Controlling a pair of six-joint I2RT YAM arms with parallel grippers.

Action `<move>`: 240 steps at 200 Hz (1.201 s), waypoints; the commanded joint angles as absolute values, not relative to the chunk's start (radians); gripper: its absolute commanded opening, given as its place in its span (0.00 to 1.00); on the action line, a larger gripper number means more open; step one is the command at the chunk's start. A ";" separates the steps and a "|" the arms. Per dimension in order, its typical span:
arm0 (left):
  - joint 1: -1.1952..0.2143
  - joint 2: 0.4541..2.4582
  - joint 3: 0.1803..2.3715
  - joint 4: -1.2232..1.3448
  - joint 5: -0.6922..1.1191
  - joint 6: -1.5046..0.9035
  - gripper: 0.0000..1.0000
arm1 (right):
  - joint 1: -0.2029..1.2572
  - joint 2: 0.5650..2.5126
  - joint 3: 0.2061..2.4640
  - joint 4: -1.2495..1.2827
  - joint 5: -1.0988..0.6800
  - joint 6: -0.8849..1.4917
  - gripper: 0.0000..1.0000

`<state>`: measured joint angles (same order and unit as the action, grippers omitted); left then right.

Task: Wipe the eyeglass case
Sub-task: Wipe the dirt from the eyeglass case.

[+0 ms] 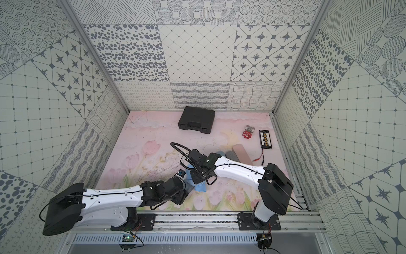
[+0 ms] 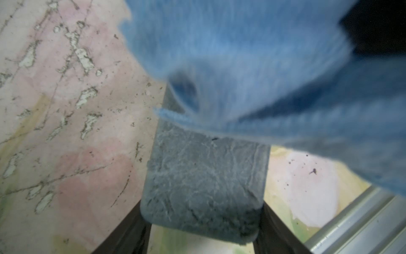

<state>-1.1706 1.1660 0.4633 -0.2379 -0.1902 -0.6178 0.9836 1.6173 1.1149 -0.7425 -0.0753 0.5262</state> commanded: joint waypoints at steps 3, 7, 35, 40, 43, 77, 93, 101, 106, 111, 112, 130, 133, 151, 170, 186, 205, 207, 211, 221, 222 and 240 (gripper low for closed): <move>-1.178 1.151 0.465 -0.174 -0.236 -0.624 0.18 | 0.882 1.680 1.079 -0.749 -0.106 0.509 0.00; -1.175 1.154 0.466 -0.177 -0.238 -0.623 0.18 | 0.865 1.691 1.088 -0.780 -0.057 0.492 0.00; -1.177 1.172 0.471 -0.193 -0.241 -0.627 0.18 | 0.860 1.746 1.227 -0.999 0.466 0.421 0.00; -1.179 1.174 0.474 -0.196 -0.241 -0.627 0.18 | 0.874 1.751 1.257 -1.026 0.522 0.414 0.00; -1.179 1.176 0.474 -0.199 -0.242 -0.627 0.18 | 0.883 1.753 1.272 -1.035 0.544 0.408 0.00; -1.184 1.189 0.493 -0.213 -0.265 -0.608 0.18 | 0.979 1.723 1.354 -0.991 0.361 0.379 0.00; -1.186 1.191 0.494 -0.206 -0.265 -0.604 0.18 | 0.985 1.692 1.314 -0.867 0.084 0.441 0.00; -1.187 1.193 0.493 -0.196 -0.265 -0.606 0.18 | 0.981 1.687 1.279 -0.792 -0.043 0.485 0.00; -1.187 1.194 0.490 -0.191 -0.265 -0.607 0.18 | 0.977 1.689 1.258 -0.749 -0.118 0.511 0.00; -1.190 1.196 0.489 -0.186 -0.265 -0.609 0.18 | 0.972 1.697 1.237 -0.715 -0.182 0.532 0.00; -1.190 1.196 0.488 -0.186 -0.265 -0.609 0.18 | 0.971 1.699 1.233 -0.707 -0.193 0.536 0.00; -1.192 1.204 0.484 -0.175 -0.262 -0.615 0.18 | 0.932 1.721 1.152 -0.641 -0.293 0.566 0.00; -1.193 1.206 0.485 -0.172 -0.262 -0.615 0.18 | 0.922 1.724 1.137 -0.636 -0.294 0.565 0.00; -1.200 1.219 0.487 -0.173 -0.266 -0.613 0.17 | 0.819 1.729 1.090 -0.690 -0.227 0.523 0.00; -1.210 1.234 0.494 -0.181 -0.279 -0.606 0.17 | 0.767 1.745 1.152 -0.856 0.086 0.427 0.00; -1.225 1.254 0.508 -0.205 -0.302 -0.603 0.17 | 0.771 1.757 1.244 -0.944 0.276 0.366 0.00; -1.245 1.285 0.529 -0.233 -0.331 -0.600 0.17 | 0.793 1.755 1.332 -0.930 0.285 0.320 0.00; -1.247 1.289 0.531 -0.236 -0.333 -0.598 0.17 | 0.796 1.758 1.340 -0.925 0.276 0.316 0.00; -1.253 1.297 0.537 -0.242 -0.338 -0.597 0.17 | 0.805 1.765 1.357 -0.917 0.256 0.307 0.00; -1.267 1.318 0.551 -0.258 -0.351 -0.597 0.17 | 0.821 1.804 1.406 -0.900 0.197 0.299 0.00; -1.269 1.319 0.553 -0.259 -0.353 -0.597 0.17 | 0.824 1.804 1.410 -0.899 0.190 0.299 0.00; -1.291 1.352 0.572 -0.273 -0.376 -0.599 0.17 | 0.876 1.914 1.510 -0.887 0.115 0.301 0.00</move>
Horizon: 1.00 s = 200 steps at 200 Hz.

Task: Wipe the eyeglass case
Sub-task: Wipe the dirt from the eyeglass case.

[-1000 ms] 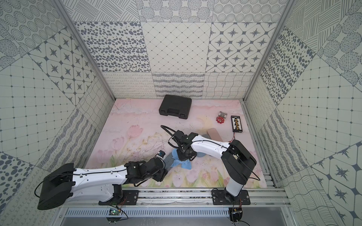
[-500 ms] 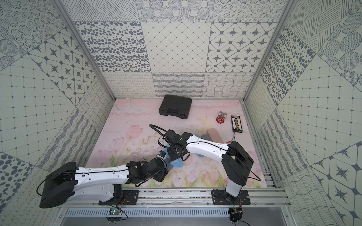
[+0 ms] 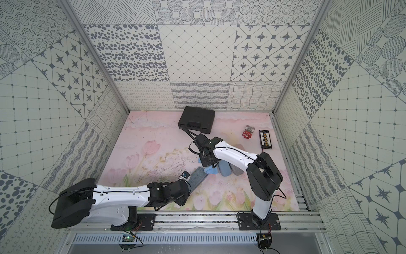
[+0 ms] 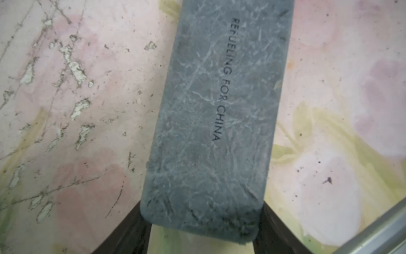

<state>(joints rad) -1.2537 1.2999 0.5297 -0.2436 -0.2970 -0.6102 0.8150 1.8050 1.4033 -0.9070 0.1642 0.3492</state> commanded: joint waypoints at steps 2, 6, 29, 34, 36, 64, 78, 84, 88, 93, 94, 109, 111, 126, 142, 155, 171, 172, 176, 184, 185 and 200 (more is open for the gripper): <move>-1.294 1.356 0.574 -0.274 -0.378 -0.601 0.17 | 0.883 1.927 1.518 -0.885 0.110 0.301 0.00; -1.300 1.363 0.579 -0.279 -0.383 -0.603 0.17 | 0.896 1.949 1.539 -0.882 0.102 0.301 0.00; -1.328 1.395 0.604 -0.293 -0.413 -0.613 0.17 | 0.949 2.052 1.648 -0.880 0.012 0.297 0.00; -1.334 1.401 0.610 -0.299 -0.421 -0.615 0.17 | 0.958 2.069 1.662 -0.875 -0.037 0.299 0.00; -1.334 1.403 0.611 -0.301 -0.424 -0.617 0.17 | 0.960 2.073 1.667 -0.872 -0.057 0.299 0.00; -1.337 1.422 0.619 -0.344 -0.459 -0.661 0.15 | 0.980 2.096 1.618 -0.843 -0.255 0.293 0.00; -1.335 1.422 0.615 -0.362 -0.467 -0.687 0.14 | 0.963 2.082 1.543 -0.840 -0.238 0.267 0.00; -1.338 1.422 0.612 -0.371 -0.469 -0.695 0.14 | 0.946 2.077 1.507 -0.844 -0.224 0.258 0.00; -1.338 1.421 0.612 -0.376 -0.472 -0.701 0.14 | 0.932 2.071 1.486 -0.849 -0.214 0.253 0.00; -1.338 1.418 0.609 -0.382 -0.472 -0.709 0.14 | 0.912 2.065 1.458 -0.856 -0.194 0.247 0.00; -1.337 1.418 0.608 -0.384 -0.472 -0.710 0.13 | 0.907 2.062 1.452 -0.857 -0.186 0.245 0.00; -1.337 1.406 0.595 -0.393 -0.471 -0.728 0.13 | 0.838 2.028 1.385 -0.877 -0.045 0.230 0.00; -1.338 1.403 0.593 -0.392 -0.470 -0.730 0.13 | 0.828 2.025 1.380 -0.881 -0.018 0.227 0.00; -1.337 1.393 0.578 -0.383 -0.462 -0.735 0.13 | 0.762 2.001 1.372 -0.927 0.142 0.207 0.00; -1.337 1.389 0.571 -0.366 -0.450 -0.730 0.13 | 0.729 1.976 1.403 -0.956 0.233 0.183 0.00; -1.337 1.396 0.576 -0.364 -0.446 -0.724 0.13 | 0.732 1.964 1.454 -0.975 0.239 0.167 0.00; -1.337 1.402 0.581 -0.361 -0.444 -0.721 0.13 | 0.772 1.961 1.525 -0.989 0.156 0.167 0.00; -1.337 1.403 0.581 -0.361 -0.443 -0.721 0.13 | 0.776 1.961 1.529 -0.989 0.150 0.167 0.00; -1.337 1.405 0.583 -0.360 -0.443 -0.720 0.13 | 0.795 1.963 1.545 -0.988 0.123 0.167 0.00; -1.338 1.409 0.584 -0.360 -0.442 -0.722 0.13 | 0.837 1.971 1.576 -0.989 0.073 0.168 0.00; -1.338 1.409 0.584 -0.360 -0.442 -0.723 0.13 | 0.842 1.974 1.580 -0.990 0.068 0.169 0.00; -1.339 1.412 0.587 -0.359 -0.439 -0.729 0.13 | 0.923 2.002 1.624 -0.987 -0.032 0.175 0.00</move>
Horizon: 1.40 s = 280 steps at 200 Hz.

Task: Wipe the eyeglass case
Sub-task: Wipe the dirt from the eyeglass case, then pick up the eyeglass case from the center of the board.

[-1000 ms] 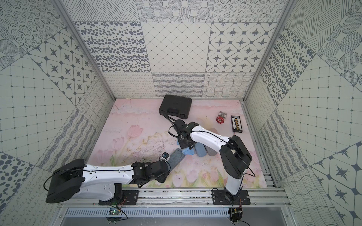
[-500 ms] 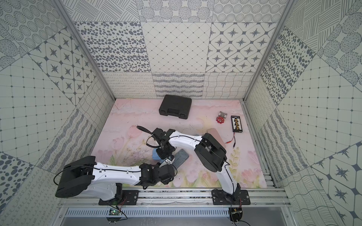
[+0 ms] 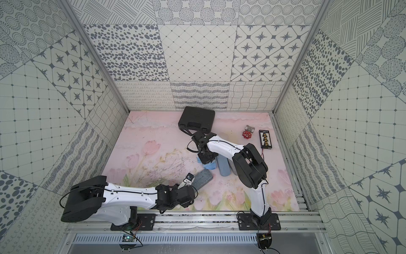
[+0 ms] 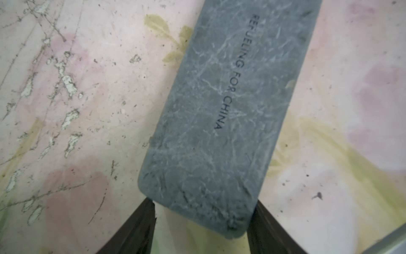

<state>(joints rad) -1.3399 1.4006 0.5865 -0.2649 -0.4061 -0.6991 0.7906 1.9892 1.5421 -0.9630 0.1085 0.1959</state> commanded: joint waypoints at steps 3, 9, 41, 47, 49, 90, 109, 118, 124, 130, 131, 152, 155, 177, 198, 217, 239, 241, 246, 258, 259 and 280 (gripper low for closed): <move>-1.338 1.412 0.587 -0.361 -0.439 -0.729 0.13 | 0.936 2.008 1.628 -0.983 -0.053 0.177 0.00; -1.338 1.413 0.587 -0.362 -0.439 -0.734 0.13 | 0.956 2.017 1.633 -0.974 -0.098 0.184 0.00; -1.337 1.393 0.587 -0.398 -0.451 -0.755 0.13 | 0.952 2.028 1.539 -0.907 -0.182 0.219 0.00; -1.337 1.388 0.584 -0.402 -0.451 -0.758 0.13 | 0.932 2.018 1.510 -0.898 -0.170 0.222 0.00; -1.338 1.386 0.583 -0.403 -0.451 -0.759 0.13 | 0.924 2.014 1.499 -0.896 -0.168 0.224 0.00; -1.337 1.300 0.596 -0.423 -0.394 -0.692 0.27 | 0.774 1.841 1.390 -0.871 -0.204 0.227 0.00; -1.337 1.230 0.609 -0.434 -0.362 -0.629 0.45 | 0.743 1.797 1.399 -0.873 -0.241 0.240 0.00; -1.335 1.205 0.623 -0.442 -0.363 -0.600 0.54 | 0.730 1.778 1.398 -0.871 -0.254 0.257 0.00; -1.335 1.193 0.633 -0.466 -0.366 -0.577 0.60 | 0.722 1.764 1.393 -0.867 -0.256 0.273 0.00; -1.330 1.185 0.643 -0.476 -0.367 -0.555 0.66 | 0.713 1.747 1.387 -0.865 -0.258 0.290 0.00; -1.330 1.183 0.645 -0.477 -0.366 -0.551 0.67 | 0.712 1.745 1.386 -0.864 -0.255 0.293 0.00; -1.289 1.185 0.689 -0.477 -0.329 -0.445 0.84 | 0.691 1.671 1.340 -0.887 -0.160 0.362 0.00; -1.279 1.189 0.697 -0.472 -0.318 -0.429 0.86 | 0.689 1.658 1.331 -0.893 -0.139 0.369 0.00; -1.214 1.252 0.751 -0.453 -0.253 -0.317 0.98 | 0.685 1.567 1.252 -0.928 -0.043 0.391 0.00; -1.181 1.340 0.795 -0.417 -0.243 -0.238 0.99 | 0.658 1.490 1.174 -0.929 -0.026 0.404 0.00; -1.156 1.422 0.837 -0.410 -0.211 -0.196 0.99 | 0.622 1.449 1.124 -0.914 -0.042 0.415 0.00; -1.130 1.491 0.871 -0.399 -0.139 -0.166 0.99 | 0.596 1.424 1.086 -0.891 -0.066 0.420 0.00; -1.130 1.497 0.872 -0.396 -0.132 -0.161 0.99 | 0.595 1.422 1.082 -0.890 -0.067 0.420 0.00; -1.129 1.507 0.877 -0.392 -0.113 -0.149 0.99 | 0.591 1.420 1.077 -0.889 -0.068 0.420 0.00; -1.129 1.537 0.894 -0.392 -0.081 -0.120 0.99 | 0.584 1.416 1.063 -0.886 -0.073 0.416 0.00; -1.129 1.539 0.896 -0.392 -0.079 -0.119 0.99 | 0.583 1.415 1.061 -0.886 -0.073 0.415 0.00; -1.122 1.576 0.928 -0.406 -0.035 -0.071 0.99 | 0.567 1.409 1.043 -0.881 -0.077 0.407 0.00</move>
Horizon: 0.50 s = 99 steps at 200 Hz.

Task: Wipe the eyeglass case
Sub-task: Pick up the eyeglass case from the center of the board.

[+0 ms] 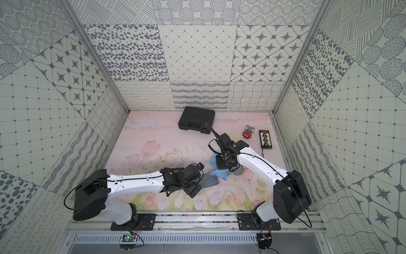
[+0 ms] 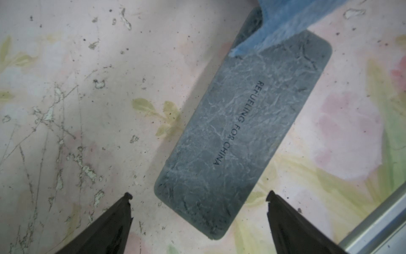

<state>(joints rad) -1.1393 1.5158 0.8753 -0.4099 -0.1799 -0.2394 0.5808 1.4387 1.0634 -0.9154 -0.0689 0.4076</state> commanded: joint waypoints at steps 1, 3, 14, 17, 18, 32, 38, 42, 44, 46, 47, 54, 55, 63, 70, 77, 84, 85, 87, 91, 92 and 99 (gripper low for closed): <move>-1.123 1.578 0.929 -0.406 -0.034 -0.070 0.99 | 0.566 1.408 1.043 -0.881 -0.077 0.408 0.00; -1.121 1.580 0.931 -0.407 -0.030 -0.066 0.99 | 0.564 1.408 1.040 -0.879 -0.078 0.408 0.00; -1.109 1.594 0.947 -0.420 0.004 -0.046 0.99 | 0.553 1.402 1.031 -0.873 -0.082 0.408 0.00; -1.104 1.597 0.953 -0.425 0.014 -0.039 0.99 | 0.550 1.401 1.028 -0.870 -0.085 0.408 0.00; -1.103 1.599 0.955 -0.426 0.015 -0.037 0.99 | 0.551 1.402 1.026 -0.869 -0.085 0.408 0.00; -1.087 1.618 0.980 -0.471 0.059 -0.003 0.99 | 0.539 1.400 1.019 -0.860 -0.095 0.408 0.00; -1.083 1.625 0.992 -0.492 0.058 0.010 0.99 | 0.536 1.398 1.017 -0.857 -0.097 0.408 0.00; -1.082 1.629 1.000 -0.504 0.058 0.018 0.99 | 0.534 1.398 1.016 -0.857 -0.097 0.408 0.00; -1.080 1.632 1.003 -0.511 0.058 0.023 0.99 | 0.533 1.397 1.016 -0.856 -0.097 0.408 0.00; -1.077 1.634 1.006 -0.516 0.058 0.028 0.99 | 0.532 1.397 1.016 -0.856 -0.097 0.407 0.00; -1.078 1.635 1.006 -0.517 0.059 0.031 0.99 | 0.531 1.397 1.016 -0.856 -0.097 0.408 0.00; -1.074 1.641 1.010 -0.527 0.058 0.048 0.99 | 0.526 1.395 1.014 -0.853 -0.095 0.408 0.00; -1.074 1.641 1.010 -0.527 0.058 0.051 0.99 | 0.525 1.395 1.014 -0.853 -0.094 0.408 0.00; -1.069 1.646 1.013 -0.534 0.052 0.067 0.99 | 0.518 1.391 1.011 -0.853 -0.096 0.407 0.00; -1.067 1.651 1.017 -0.543 0.057 0.084 0.99 | 0.511 1.388 1.010 -0.850 -0.098 0.406 0.00; -1.064 1.656 1.021 -0.549 0.062 0.097 0.99 | 0.505 1.384 1.008 -0.850 -0.101 0.405 0.00; -1.062 1.661 1.026 -0.553 0.067 0.109 0.99 | 0.499 1.381 1.006 -0.848 -0.104 0.405 0.00; -1.062 1.662 1.027 -0.553 0.068 0.111 0.99 | 0.498 1.381 1.005 -0.848 -0.104 0.405 0.00; -1.062 1.663 1.028 -0.555 0.069 0.114 0.99 | 0.498 1.380 1.005 -0.848 -0.105 0.405 0.00; -1.061 1.667 1.033 -0.559 0.072 0.121 0.99 | 0.495 1.378 1.003 -0.847 -0.108 0.405 0.00; -1.061 1.668 1.034 -0.559 0.073 0.123 0.99 | 0.494 1.378 1.003 -0.847 -0.109 0.405 0.00; -1.060 1.673 1.041 -0.562 0.079 0.135 0.99 | 0.491 1.379 0.999 -0.842 -0.113 0.404 0.00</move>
